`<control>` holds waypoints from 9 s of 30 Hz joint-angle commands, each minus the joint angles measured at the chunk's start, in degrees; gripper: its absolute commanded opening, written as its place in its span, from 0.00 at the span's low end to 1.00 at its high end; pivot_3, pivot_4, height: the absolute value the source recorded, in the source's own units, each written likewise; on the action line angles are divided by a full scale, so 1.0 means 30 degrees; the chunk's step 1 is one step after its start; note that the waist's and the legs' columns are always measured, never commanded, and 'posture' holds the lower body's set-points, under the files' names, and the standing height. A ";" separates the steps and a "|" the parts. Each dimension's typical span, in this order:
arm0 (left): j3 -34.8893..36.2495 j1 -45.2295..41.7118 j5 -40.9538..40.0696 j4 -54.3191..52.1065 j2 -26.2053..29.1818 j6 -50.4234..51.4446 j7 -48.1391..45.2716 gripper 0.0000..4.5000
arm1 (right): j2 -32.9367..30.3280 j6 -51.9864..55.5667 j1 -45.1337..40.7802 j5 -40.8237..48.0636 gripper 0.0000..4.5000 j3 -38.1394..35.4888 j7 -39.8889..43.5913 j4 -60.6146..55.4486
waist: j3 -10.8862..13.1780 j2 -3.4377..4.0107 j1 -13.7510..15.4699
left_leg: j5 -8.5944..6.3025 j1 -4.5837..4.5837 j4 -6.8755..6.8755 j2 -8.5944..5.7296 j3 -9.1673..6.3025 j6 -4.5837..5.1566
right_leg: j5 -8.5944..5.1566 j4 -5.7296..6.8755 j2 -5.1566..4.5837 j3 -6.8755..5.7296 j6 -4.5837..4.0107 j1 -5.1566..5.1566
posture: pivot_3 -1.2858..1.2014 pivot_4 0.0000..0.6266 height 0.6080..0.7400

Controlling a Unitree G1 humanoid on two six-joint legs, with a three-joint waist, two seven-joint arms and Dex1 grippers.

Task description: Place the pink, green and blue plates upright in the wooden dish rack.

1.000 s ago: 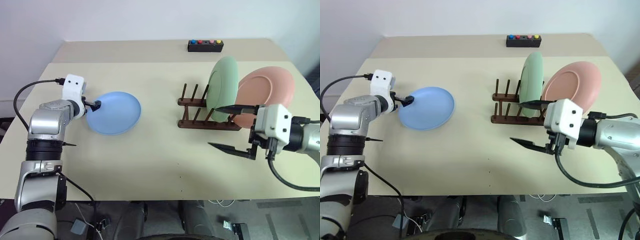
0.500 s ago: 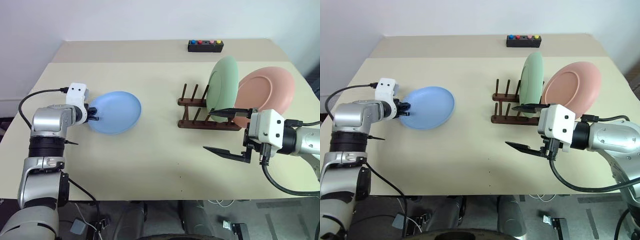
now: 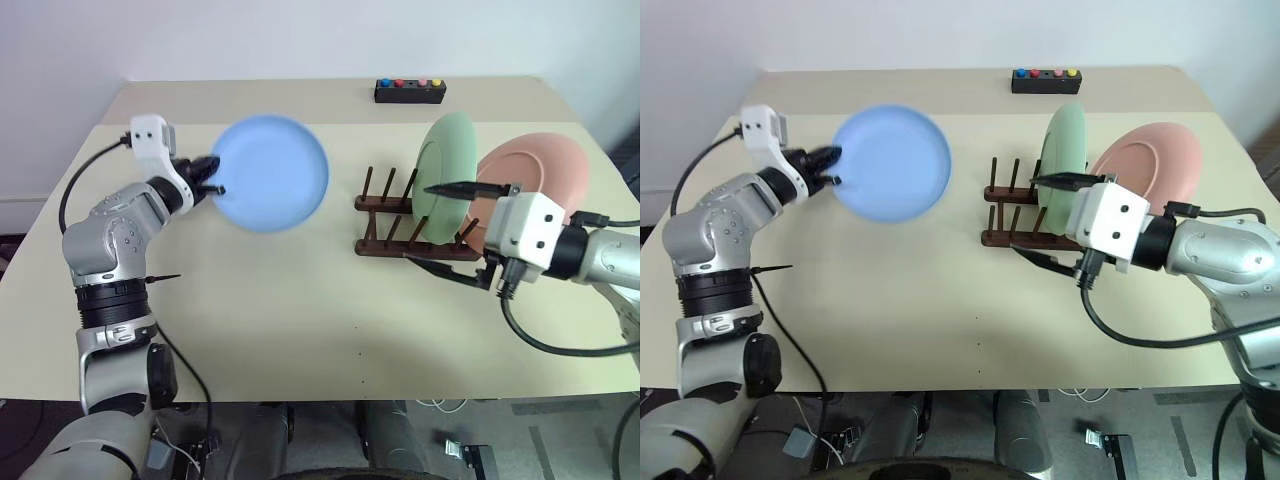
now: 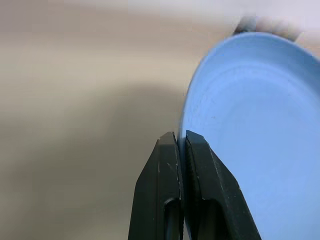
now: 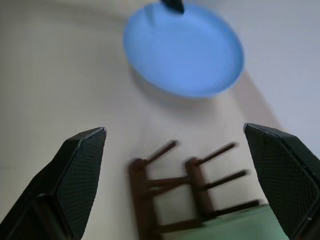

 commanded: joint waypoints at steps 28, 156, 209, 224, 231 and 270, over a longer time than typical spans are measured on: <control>-0.4054 -0.3228 -0.0716 -0.5685 -0.5725 0.0969 0.6760 0.00 | 0.3636 -0.8075 -0.5329 -1.3799 0.26 0.6110 -0.4444 0.4703 | 0.0005 -0.0008 -0.0023 | 0.0023 0.0003 -0.0001 -0.0010 0.0005 -0.0040 | 0.0006 -0.0006 0.0006 0.0007 0.0003 0.0003 | 0.52 0.24 1.00; -0.8539 0.8603 0.1737 -0.6556 0.1186 -0.8917 -0.5962 0.98 | 1.2406 0.6959 -0.0980 1.5740 0.98 -0.1141 -1.4750 0.1470 | -0.0012 0.0033 -0.0105 | 0.0011 0.0011 -0.0032 0.0009 -0.0008 -0.0010 | 0.0027 0.0044 0.0024 0.0007 -0.0037 -0.0033 | 0.52 0.24 1.00; -0.9482 0.9145 0.1389 -0.7755 0.2112 -0.9548 -0.8775 0.98 | 0.1636 0.2172 0.2368 0.0757 0.00 -0.6191 -0.8233 0.6995 | -0.0018 0.0060 -0.0057 | 0.0008 0.0019 -0.0024 0.0012 0.0035 0.0009 | 0.0025 -0.0012 0.0017 0.0024 -0.0033 0.0015 | 0.52 0.24 1.00; -0.9649 0.9245 0.1296 -0.7822 0.2138 -0.9817 -0.9064 0.98 | 0.2082 0.2780 0.3175 0.1414 0.00 -0.6360 -0.6491 0.3864 | -0.0019 0.0060 -0.0026 | 0.0008 0.0020 -0.0022 0.0012 0.0034 0.0009 | 0.0025 -0.0012 0.0018 0.0021 -0.0032 0.0017 | 0.52 0.24 1.00; -0.9769 0.9135 0.1376 -0.7679 0.2025 -0.9816 -0.9142 0.98 | 0.2208 0.3132 0.3335 0.1460 0.00 -0.6536 -0.6188 0.3402 | -0.0019 0.0060 -0.0017 | 0.0008 0.0020 -0.0019 0.0012 0.0033 0.0009 | 0.0025 -0.0012 0.0019 0.0021 -0.0032 0.0022 | 0.52 0.24 1.00; -0.6171 1.2384 0.3001 -0.3752 0.3795 -1.2731 -0.7614 0.98 | 0.4623 -0.2936 1.0844 0.3415 0.00 -1.0386 0.1213 0.9950 | -0.0038 0.0088 -0.0052 | 0.0004 0.0177 -0.0033 0.0015 0.0034 0.0014 | 0.0012 -0.0023 0.0017 0.0022 -0.0041 0.0180 | 0.52 0.24 1.00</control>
